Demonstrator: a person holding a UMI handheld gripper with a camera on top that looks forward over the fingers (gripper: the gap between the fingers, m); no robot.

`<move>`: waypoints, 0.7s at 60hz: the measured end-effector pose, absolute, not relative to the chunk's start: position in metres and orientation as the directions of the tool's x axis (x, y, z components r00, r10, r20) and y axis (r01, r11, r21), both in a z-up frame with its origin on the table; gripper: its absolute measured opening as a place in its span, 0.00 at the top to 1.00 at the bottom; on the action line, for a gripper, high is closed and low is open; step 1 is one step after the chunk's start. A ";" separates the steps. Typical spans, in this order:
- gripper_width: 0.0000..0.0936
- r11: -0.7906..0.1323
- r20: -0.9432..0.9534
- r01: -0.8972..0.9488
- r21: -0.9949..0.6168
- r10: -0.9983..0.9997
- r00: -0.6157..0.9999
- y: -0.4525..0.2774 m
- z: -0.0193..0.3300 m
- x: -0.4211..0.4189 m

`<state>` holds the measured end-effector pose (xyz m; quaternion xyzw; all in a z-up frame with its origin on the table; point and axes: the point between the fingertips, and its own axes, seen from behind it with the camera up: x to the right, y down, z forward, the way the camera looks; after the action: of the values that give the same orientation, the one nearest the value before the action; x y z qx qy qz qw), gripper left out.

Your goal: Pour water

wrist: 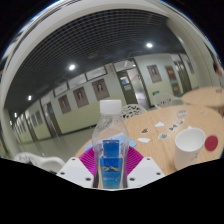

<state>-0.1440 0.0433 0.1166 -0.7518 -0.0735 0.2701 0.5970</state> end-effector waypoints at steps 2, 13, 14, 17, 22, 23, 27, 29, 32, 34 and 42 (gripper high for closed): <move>0.66 -0.326 -0.408 -0.288 -0.900 0.402 0.820 0.046 0.121 -0.140; 0.66 -0.511 -0.847 -0.683 -0.522 0.217 0.485 0.055 0.140 -0.108; 0.66 -0.517 -0.873 -0.710 -0.478 0.196 0.446 0.048 0.149 -0.112; 0.66 -0.531 -0.939 -0.776 -0.341 0.153 0.308 0.047 0.158 -0.103; 0.65 -0.554 -0.998 -0.830 -0.055 0.062 0.025 0.035 0.179 -0.104; 0.64 -0.558 -0.999 -0.830 -0.004 0.048 -0.027 0.033 0.183 -0.103; 0.63 -0.555 -0.988 -0.823 0.121 0.009 -0.151 0.028 0.193 -0.096; 0.63 -0.549 -0.985 -0.823 0.144 0.000 -0.173 0.034 0.193 -0.086; 0.63 -0.543 -0.981 -0.823 0.170 -0.017 -0.192 0.032 0.191 -0.086; 0.63 -0.545 -0.975 -0.813 0.205 -0.042 -0.217 0.028 0.190 -0.087; 0.63 -0.552 -0.934 -0.759 0.344 -0.120 -0.336 0.018 0.191 -0.097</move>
<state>-0.0973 0.0176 0.1915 -0.5295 0.4153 0.7040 0.2270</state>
